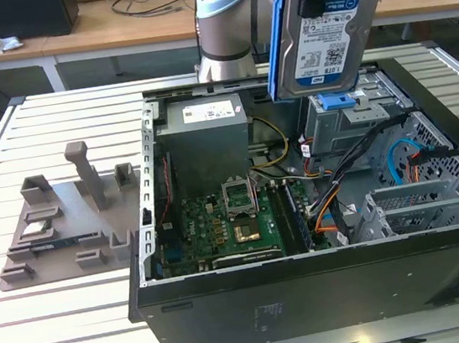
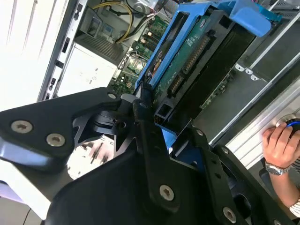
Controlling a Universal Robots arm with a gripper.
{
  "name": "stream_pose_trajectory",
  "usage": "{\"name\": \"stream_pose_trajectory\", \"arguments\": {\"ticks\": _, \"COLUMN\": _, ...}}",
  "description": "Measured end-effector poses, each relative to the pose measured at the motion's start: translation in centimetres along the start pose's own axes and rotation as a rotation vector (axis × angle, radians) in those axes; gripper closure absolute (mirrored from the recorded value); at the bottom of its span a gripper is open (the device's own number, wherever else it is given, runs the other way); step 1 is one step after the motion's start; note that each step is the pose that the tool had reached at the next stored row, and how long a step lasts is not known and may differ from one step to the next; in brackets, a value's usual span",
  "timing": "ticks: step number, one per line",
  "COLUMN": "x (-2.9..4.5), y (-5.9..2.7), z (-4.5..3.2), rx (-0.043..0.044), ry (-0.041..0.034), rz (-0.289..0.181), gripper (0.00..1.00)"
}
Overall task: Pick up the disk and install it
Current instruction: 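Pick up the disk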
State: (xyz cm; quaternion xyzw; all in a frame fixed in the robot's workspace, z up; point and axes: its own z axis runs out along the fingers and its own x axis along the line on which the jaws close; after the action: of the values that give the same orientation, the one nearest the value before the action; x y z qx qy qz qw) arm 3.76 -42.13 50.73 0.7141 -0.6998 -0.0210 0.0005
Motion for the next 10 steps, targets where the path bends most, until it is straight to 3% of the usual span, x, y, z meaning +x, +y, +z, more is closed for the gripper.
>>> {"name": "stream_pose_trajectory", "arguments": {"ticks": 10, "x": 1.26, "y": 0.36, "z": 0.14, "rx": 0.0000, "ry": 0.0000, "rz": 0.000, "gripper": 0.63}}
